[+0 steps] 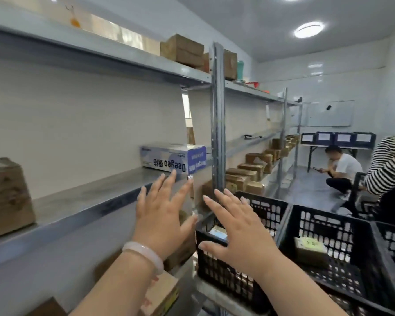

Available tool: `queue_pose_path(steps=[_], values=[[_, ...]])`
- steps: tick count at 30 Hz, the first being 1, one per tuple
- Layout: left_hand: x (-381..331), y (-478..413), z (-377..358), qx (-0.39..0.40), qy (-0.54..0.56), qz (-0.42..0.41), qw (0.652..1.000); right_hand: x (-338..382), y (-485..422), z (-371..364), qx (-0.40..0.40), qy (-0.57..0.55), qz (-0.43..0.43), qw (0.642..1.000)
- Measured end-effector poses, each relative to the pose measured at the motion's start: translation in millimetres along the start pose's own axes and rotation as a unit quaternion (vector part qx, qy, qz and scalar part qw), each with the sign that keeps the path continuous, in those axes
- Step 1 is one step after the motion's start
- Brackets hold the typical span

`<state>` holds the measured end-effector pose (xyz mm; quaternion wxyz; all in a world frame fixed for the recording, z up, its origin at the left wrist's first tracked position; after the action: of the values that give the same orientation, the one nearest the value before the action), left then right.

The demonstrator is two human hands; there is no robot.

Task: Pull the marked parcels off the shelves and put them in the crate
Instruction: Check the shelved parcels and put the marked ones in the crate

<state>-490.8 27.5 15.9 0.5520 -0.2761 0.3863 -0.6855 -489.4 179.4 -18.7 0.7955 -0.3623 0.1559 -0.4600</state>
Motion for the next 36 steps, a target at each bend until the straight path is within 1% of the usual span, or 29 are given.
queue_pose_path(steps=[3, 6, 9, 13, 17, 21, 24, 27, 29, 31, 33, 36], values=[[17, -19, -8, -0.013, -0.028, 0.039, 0.999, -3, -36, -21, 0.004, -0.03, 0.044, 0.999], [22, -38, -28, 0.004, -0.064, 0.069, 0.996, -23, -69, -29, -0.001, -0.04, 0.074, 0.996], [23, -55, -49, 0.02, -0.081, 0.095, 0.992, -51, -98, -36, 0.001, -0.059, 0.08, 0.995], [30, -81, -67, 0.005, -0.095, 0.142, 0.985, -88, -135, -45, 0.003, -0.063, 0.089, 0.994], [36, -103, -94, 0.029, -0.096, 0.155, 0.983, -116, -176, -60, -0.003, -0.102, 0.053, 0.993], [63, -125, -108, 0.031, -0.097, 0.183, 0.978, -125, -207, -89, -0.003, -0.129, 0.029, 0.991], [82, -141, -118, 0.033, -0.087, 0.19, 0.977, -136, -227, -115, 0.018, -0.134, -0.011, 0.991], [98, -154, -136, 0.046, -0.049, 0.211, 0.975, -150, -256, -131, 0.014, -0.179, -0.072, 0.981], [113, -161, -152, 0.056, 0.022, 0.262, 0.963, -163, -280, -138, -0.006, -0.239, -0.132, 0.962], [125, -165, -170, 0.061, 0.11, 0.317, 0.94, -172, -299, -150, -0.006, -0.278, -0.176, 0.944], [132, -168, -188, 0.063, 0.169, 0.357, 0.917, -179, -312, -172, 0.032, -0.294, -0.2, 0.934], [137, -166, -206, 0.059, 0.215, 0.4, 0.889, -190, -323, -199, 0.085, -0.325, -0.237, 0.912]])
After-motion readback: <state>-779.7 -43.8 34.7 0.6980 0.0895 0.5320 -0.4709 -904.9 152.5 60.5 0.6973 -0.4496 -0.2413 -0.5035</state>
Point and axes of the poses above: each hand's wrist, its own y-axis away from the middle knuckle, its own z-axis out of the back of the hand, x = y × z, the point moved 9 cm from there along -y, towards the middle knuckle, and after that the axes turned 13 degrees about -x, right-handed, at the moved point
